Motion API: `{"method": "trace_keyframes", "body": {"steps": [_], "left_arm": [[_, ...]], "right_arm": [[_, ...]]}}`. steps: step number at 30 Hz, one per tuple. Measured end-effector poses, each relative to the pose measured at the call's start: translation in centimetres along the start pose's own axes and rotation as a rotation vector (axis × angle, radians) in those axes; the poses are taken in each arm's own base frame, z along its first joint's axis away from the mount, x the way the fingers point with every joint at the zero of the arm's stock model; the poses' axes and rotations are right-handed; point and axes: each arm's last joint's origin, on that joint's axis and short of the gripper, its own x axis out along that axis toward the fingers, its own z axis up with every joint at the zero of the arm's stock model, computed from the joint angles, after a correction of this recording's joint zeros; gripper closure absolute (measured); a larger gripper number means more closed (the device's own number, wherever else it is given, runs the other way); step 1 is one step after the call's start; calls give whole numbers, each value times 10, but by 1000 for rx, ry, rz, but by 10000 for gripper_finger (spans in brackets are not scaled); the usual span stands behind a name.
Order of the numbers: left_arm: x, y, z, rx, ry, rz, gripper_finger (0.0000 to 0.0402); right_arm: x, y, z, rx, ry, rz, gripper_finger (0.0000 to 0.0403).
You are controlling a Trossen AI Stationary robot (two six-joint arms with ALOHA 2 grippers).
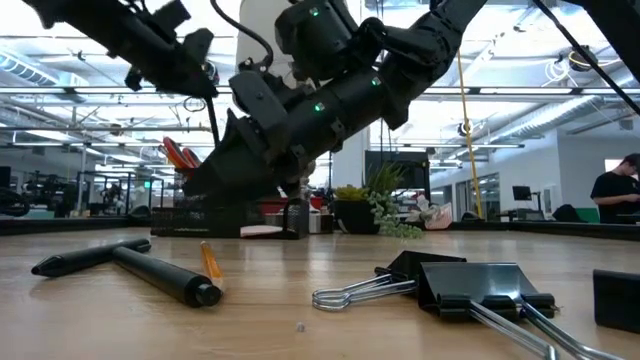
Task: Pick and place office supplies into organizer
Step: Put the black pen into the black desk organizer, then put the orange pencil into the black desk organizer
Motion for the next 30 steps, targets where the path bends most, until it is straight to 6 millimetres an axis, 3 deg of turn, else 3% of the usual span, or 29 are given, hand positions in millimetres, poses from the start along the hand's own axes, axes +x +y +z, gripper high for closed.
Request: {"method": "trace_keyframes", "body": {"steps": [9,14,19,23,26,30], "left_arm": [[35,-1,-11,-4,87,-30,311],[34,-4,-12,21,102,-91,310],[9,-12,-7,-6,114,-287,309],[-23,-20,-9,85,144,-498,309],[-48,-23,-15,168,162,-607,309],[-76,-29,-32,168,97,-751,309]], "right_arm": [[0,1,3,-6,-37,8,188],[0,1,3,-6,-37,8,190],[-2,3,1,-5,16,89,186],[-11,16,6,-50,1,184,189],[-34,25,11,-85,-39,165,190],[-83,32,14,-119,-189,133,186]]}}
